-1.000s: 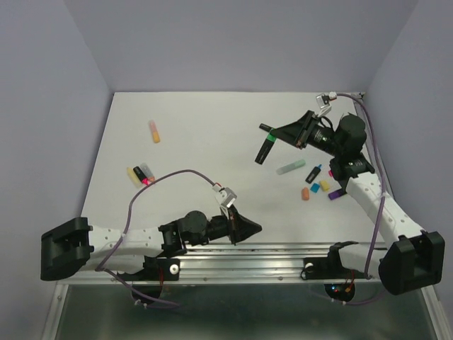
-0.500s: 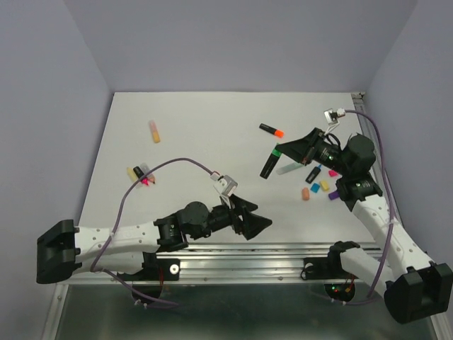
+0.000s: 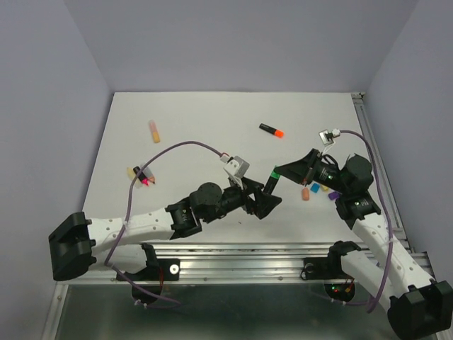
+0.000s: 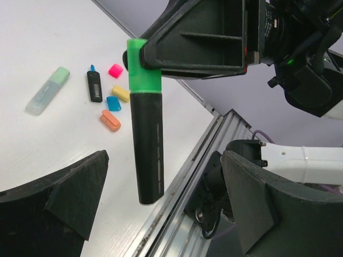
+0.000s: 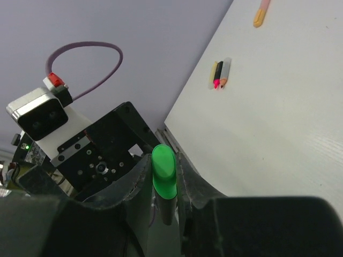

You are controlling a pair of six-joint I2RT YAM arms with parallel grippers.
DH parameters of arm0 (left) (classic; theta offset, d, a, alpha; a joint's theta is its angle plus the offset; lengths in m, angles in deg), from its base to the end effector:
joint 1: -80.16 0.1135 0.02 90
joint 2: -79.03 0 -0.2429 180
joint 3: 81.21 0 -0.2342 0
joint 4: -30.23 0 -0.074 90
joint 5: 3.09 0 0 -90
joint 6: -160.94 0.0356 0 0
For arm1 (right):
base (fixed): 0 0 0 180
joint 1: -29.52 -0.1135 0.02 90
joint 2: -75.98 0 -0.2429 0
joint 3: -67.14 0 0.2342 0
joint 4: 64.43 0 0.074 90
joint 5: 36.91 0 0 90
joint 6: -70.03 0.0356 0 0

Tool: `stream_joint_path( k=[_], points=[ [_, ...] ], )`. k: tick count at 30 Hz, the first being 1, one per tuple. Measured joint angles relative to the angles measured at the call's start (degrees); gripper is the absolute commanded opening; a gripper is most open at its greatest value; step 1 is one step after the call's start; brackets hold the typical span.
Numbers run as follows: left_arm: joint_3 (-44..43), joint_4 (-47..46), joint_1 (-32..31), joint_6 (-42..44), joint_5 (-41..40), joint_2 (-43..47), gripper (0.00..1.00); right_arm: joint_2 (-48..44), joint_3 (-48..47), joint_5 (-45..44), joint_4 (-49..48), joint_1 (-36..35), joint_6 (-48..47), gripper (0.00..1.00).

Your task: Open the pen caps

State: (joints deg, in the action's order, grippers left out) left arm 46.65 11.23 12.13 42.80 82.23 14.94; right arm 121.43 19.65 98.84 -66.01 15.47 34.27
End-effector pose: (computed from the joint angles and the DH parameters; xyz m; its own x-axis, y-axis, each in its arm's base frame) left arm 0.0968 -0.2323 0.2969 -0.3811 -0.3116 -0.8704 0.8100 0.3413 -0.4769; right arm 0.1706 0.0690 0.3012 -0.6644 0.4174 -0.6199 -0.5540 0.2817 0.7834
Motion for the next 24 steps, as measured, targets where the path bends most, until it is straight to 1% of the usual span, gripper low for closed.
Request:
stream_joint_path(
  k=[4, 5, 6, 7, 8, 10, 11, 12, 13, 14, 17, 20, 22, 24],
  points=[
    [-2.84, 0.26, 0.28, 1.31, 1.27, -3.56, 0.98, -0.09, 1.84, 1.46, -2.29, -0.72, 1.73, 0.01],
    [-3.39, 0.28, 0.46, 1.53, 1.64, -4.26, 0.96, -0.04, 2.19, 1.73, -2.54, -0.87, 1.99, 0.01],
    [-4.04, 0.31, 0.70, 1.77, 2.03, -5.03, 0.91, -0.04, 2.40, 1.92, -2.67, -1.05, 2.23, 0.01],
    [-4.46, 0.28, 0.87, 1.90, 2.47, -5.49, 0.83, -0.04, 2.49, 2.16, -2.75, -1.11, 2.54, 0.01],
    [-4.70, 0.28, 1.05, 2.14, 2.67, -5.73, 0.70, -0.04, 2.49, 2.36, -3.08, -1.20, 2.69, 0.01],
    [-5.09, 0.26, 1.42, 2.25, 3.17, -6.25, 0.57, -0.04, 2.49, 2.58, -3.78, -1.38, 2.86, 0.01],
    [-5.16, 0.28, 1.55, 2.60, 3.65, -6.40, 0.52, -0.02, 2.49, 2.67, -4.22, -1.42, 3.08, 0.01],
    [-5.18, 0.22, 1.79, 2.58, 4.22, -6.56, 0.33, 0.04, 2.49, 2.64, -4.66, -1.42, 3.30, 0.01],
    [-5.18, 0.24, 1.92, 2.67, 4.55, -6.64, 0.19, 0.13, 2.49, 2.64, -5.09, -1.42, 3.56, 0.01],
    [-5.18, 0.20, 2.01, 2.62, 4.79, -6.78, 0.00, 0.37, 2.49, 2.64, -5.75, -1.44, 3.98, 0.01],
    [-5.18, 0.39, 2.67, 1.38, 4.61, -7.04, 0.00, 1.49, 2.49, 2.60, -8.55, -1.36, 3.80, 0.01],
    [-4.20, -2.16, 3.19, 0.79, 5.11, -6.84, 0.00, 2.43, 2.49, 1.77, -11.04, -1.36, 3.74, 0.01],
    [-1.99, -4.79, 3.37, 0.33, 5.51, -6.16, 0.00, 2.97, 2.36, 1.31, -10.73, -1.57, 2.49, 0.01],
    [0.70, -7.48, 3.50, -0.68, 5.25, -4.96, 0.00, 5.62, 0.50, 1.88, -9.03, -2.86, 0.94, 0.01]
  ],
)
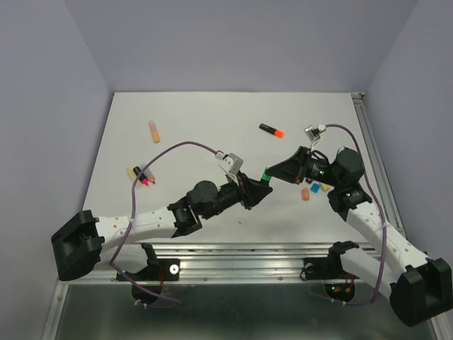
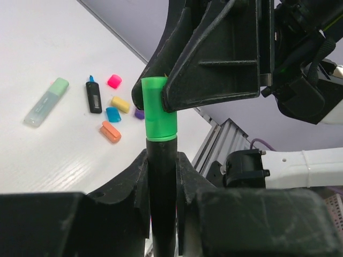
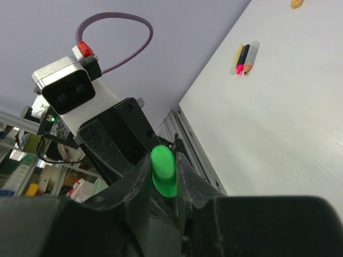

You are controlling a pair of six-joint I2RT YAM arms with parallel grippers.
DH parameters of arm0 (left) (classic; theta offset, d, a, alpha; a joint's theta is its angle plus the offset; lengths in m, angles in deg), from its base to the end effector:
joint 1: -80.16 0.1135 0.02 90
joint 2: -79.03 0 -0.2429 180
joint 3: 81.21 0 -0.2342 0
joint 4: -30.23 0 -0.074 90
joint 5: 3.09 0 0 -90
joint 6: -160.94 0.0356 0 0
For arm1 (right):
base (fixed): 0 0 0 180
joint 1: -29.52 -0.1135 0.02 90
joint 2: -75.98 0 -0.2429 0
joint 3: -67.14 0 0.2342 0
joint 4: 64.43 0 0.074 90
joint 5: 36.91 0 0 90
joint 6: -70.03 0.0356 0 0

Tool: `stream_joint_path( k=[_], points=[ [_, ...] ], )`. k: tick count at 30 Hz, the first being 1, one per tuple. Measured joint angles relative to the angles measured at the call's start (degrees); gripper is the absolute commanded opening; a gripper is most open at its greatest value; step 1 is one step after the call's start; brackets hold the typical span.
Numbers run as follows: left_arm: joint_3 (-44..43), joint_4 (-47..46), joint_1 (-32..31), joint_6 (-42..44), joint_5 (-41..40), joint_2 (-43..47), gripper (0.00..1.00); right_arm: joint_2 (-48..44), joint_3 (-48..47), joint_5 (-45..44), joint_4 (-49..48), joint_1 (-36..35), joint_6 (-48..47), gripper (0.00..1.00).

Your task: Open the pen caps

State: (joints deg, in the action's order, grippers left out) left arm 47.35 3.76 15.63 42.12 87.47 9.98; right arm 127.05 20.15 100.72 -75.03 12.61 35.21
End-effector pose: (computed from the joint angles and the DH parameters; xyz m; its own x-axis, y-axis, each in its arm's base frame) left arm 0.1135 -0.2391 0.2864 -0.3792 -0.3249 -0.8664 0.8265 0.3021 -0.4750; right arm 0.1821 0.0829 0.2969 -0.6754 0.3729 -0.6362 -0.6021 0.2191 0.7677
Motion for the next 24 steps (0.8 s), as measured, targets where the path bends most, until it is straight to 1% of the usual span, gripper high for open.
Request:
stream_joint_path(
  k=[2, 8, 9, 11, 12, 14, 16, 18, 19, 20, 21, 22, 23, 24],
  points=[
    [2.16, -2.19, 0.09, -0.76, -1.46, 1.22, 0.00, 3.63, -2.62, 1.55, 0.81, -0.85, -0.55, 0.01],
    [9.79, -8.98, 0.15, -3.37, -9.22, 7.28, 0.00, 18.34, -15.91, 9.25, 4.57, -2.32, -2.58, 0.01],
    [10.99, -8.94, -0.02, -3.67, -8.50, 8.31, 0.00, 19.98, -17.92, 6.36, 4.37, -2.14, -3.39, 0.01],
    [14.47, -8.61, -3.58, -4.24, -5.64, 10.58, 0.00, 23.85, -23.71, 0.11, 3.74, 2.12, -4.92, 0.01],
    [15.80, -8.26, -5.70, -4.52, -3.87, 11.06, 0.00, 24.70, -25.22, -1.92, 3.45, 3.78, -5.29, 0.01],
    [17.42, -7.91, -7.34, -4.87, -1.90, 11.10, 0.00, 25.40, -27.45, -5.46, 2.47, 7.32, -6.54, 0.01],
    [18.21, -7.65, -7.37, -5.05, -1.36, 11.17, 0.00, 25.03, -27.76, -6.03, 1.42, 8.09, -6.99, 0.01],
    [18.36, -7.26, -7.34, -5.14, -1.33, 11.74, 0.00, 24.41, -27.67, -4.74, 0.15, 7.76, -6.93, 0.01],
    [18.36, -7.23, -7.34, -5.14, -1.84, 12.26, 0.00, 23.80, -27.06, -3.72, -0.92, 7.50, -6.93, 0.09],
    [18.36, -7.26, -7.34, -5.14, -2.27, 12.79, 0.00, 22.58, -25.38, -2.89, -2.21, 7.39, -6.95, 0.25],
    [18.36, -7.26, -7.34, -5.11, -3.08, 13.51, 0.00, 20.63, -23.19, -2.16, -2.64, 7.23, -6.80, 0.46],
    [18.36, -7.30, -7.34, -5.14, -4.13, 14.10, 0.00, 18.21, -20.15, -1.99, -2.95, 6.91, -7.13, 0.54],
    [18.36, -7.30, -7.34, -5.18, -5.20, 14.47, 0.00, 15.89, -17.55, -2.03, -2.54, 6.71, -7.28, 0.67],
    [18.32, -7.34, -7.34, -5.33, -6.23, 14.58, 0.00, 12.81, -14.05, -2.34, -2.43, 5.77, -7.74, 0.75]
  ],
)
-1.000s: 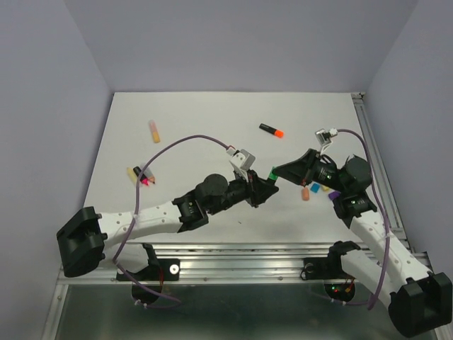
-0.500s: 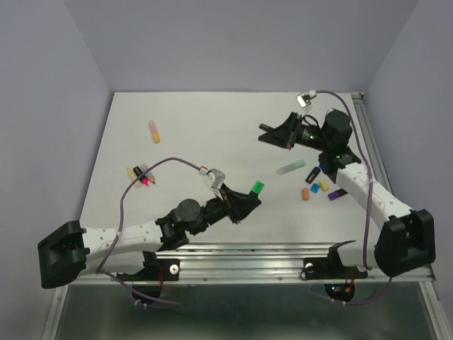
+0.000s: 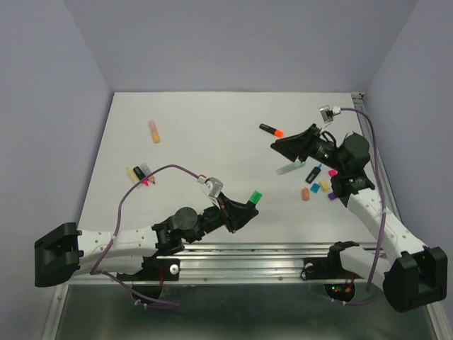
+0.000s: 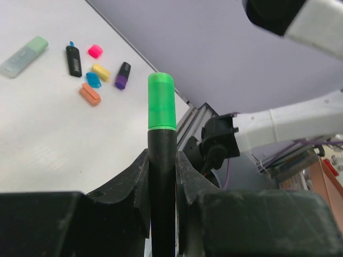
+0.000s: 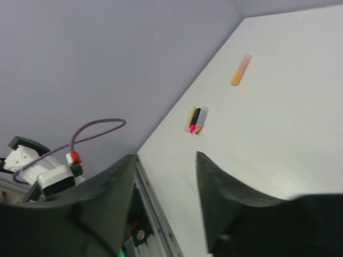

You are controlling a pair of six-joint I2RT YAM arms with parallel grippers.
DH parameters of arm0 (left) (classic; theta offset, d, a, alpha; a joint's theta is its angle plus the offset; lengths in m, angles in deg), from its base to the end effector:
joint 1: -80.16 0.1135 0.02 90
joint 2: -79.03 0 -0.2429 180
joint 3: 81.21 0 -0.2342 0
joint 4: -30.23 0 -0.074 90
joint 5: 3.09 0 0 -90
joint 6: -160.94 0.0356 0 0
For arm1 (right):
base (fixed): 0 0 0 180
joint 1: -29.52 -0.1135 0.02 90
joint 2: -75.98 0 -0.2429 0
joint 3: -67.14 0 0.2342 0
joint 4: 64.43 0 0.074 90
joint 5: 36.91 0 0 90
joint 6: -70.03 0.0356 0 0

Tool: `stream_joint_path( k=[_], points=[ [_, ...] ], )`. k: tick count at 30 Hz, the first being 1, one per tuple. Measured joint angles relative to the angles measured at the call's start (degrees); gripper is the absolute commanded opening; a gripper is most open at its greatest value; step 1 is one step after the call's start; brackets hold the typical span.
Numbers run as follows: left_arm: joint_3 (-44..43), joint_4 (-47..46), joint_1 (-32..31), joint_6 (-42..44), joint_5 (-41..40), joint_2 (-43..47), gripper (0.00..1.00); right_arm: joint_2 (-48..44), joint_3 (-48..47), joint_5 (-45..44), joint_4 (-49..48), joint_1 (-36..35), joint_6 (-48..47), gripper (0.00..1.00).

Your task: Open the pen caps

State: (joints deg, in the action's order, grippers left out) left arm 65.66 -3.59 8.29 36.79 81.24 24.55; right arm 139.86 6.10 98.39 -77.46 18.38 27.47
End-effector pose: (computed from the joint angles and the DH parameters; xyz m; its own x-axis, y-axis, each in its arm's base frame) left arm 0.0668 -0.1926 0.2496 -0.4584 -0.3951 -0.7961 0.7955 0.2169 -0.5658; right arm 0.2350 0.0721 0.3375 -0.4883 0.4319 -0.7583 -0.6840 0.3502 0.6399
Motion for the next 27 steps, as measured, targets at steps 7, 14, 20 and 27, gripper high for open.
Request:
stream_joint_path(
  k=[7, 14, 20, 27],
  points=[
    [-3.50, 0.52, 0.02, -0.87, -6.25, -3.74, 0.00, -10.73, 11.93, -5.31, 0.20, -13.64, -3.61, 0.90],
    [-6.67, -0.61, 0.02, -1.51, -9.31, -5.01, 0.00, -11.39, 15.65, -12.72, -1.51, -20.37, -5.22, 0.93],
    [-6.95, -2.10, 0.02, -2.54, -10.47, -6.32, 0.00, -9.16, 18.21, -15.39, -9.86, -22.56, -3.02, 0.58],
    [-6.95, -2.56, 0.02, -4.33, -13.20, -7.23, 0.00, -8.17, 20.59, -18.14, -17.22, -24.22, 1.22, 0.39]
  ],
)
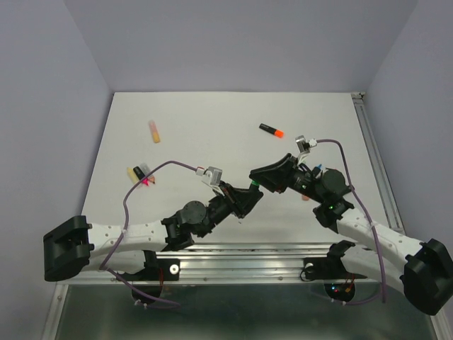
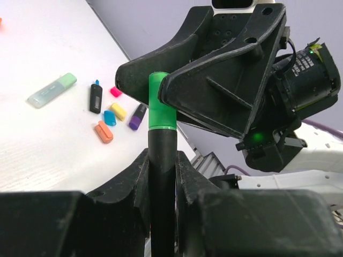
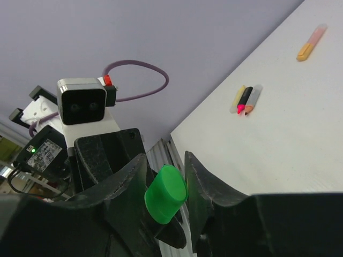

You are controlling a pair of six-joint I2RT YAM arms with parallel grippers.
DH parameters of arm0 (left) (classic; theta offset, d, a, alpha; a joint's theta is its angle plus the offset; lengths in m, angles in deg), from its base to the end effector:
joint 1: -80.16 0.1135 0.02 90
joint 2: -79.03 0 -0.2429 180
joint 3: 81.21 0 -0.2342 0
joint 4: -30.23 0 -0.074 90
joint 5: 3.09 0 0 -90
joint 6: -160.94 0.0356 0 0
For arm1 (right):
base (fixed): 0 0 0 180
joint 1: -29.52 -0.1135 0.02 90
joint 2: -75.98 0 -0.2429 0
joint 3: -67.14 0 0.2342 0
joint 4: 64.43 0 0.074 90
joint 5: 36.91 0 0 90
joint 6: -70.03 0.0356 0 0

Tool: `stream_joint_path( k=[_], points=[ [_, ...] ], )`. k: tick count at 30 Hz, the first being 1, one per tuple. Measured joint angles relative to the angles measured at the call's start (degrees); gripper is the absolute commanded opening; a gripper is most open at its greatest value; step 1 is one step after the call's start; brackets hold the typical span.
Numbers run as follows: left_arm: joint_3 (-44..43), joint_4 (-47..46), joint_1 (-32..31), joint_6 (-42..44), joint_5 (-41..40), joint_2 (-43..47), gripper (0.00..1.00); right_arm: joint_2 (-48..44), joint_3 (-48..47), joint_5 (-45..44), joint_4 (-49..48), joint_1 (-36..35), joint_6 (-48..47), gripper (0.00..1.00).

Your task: Open the pen caps

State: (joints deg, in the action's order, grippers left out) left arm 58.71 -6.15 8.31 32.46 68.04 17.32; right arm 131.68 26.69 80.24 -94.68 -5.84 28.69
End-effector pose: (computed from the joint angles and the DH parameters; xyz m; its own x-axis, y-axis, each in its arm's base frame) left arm 0.0816 -0.2119 0.2685 -0.4368 -0.5577 -0.7058 0.6770 0.3129 -0.6662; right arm 0.1628 0.1354 0.2799 -0.5171 0.4523 -0.7267 -0.7360 0.1984 0.6472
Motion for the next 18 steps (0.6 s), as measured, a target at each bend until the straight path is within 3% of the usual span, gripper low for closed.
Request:
stream_joint_path(
  k=[9, 11, 14, 15, 18],
  points=[
    [0.00, -2.97, -0.02, -1.29, -2.10, -0.17, 0.00, 1.20, 0.09, -0.81, -4.28, -0.39, 4.66, 0.37],
    [0.00, -3.41, -0.02, -1.42, -2.40, -0.46, 0.00, 1.99, 0.09, -0.79, -5.40, -0.44, 5.62, 0.30],
    [0.00, -4.00, -0.02, -1.55, -2.54, -0.83, 0.00, 2.29, 0.09, -0.79, -6.03, -0.70, 6.99, 0.12],
    [0.00, -4.26, -0.02, -1.57, -2.51, -0.90, 0.00, 2.32, 0.09, -0.79, -6.32, -0.76, 7.56, 0.01],
    [0.00, -5.05, -0.04, -1.42, -2.23, -1.03, 0.00, 2.25, 0.09, -1.01, -6.84, -0.81, 8.68, 0.01]
  ],
)
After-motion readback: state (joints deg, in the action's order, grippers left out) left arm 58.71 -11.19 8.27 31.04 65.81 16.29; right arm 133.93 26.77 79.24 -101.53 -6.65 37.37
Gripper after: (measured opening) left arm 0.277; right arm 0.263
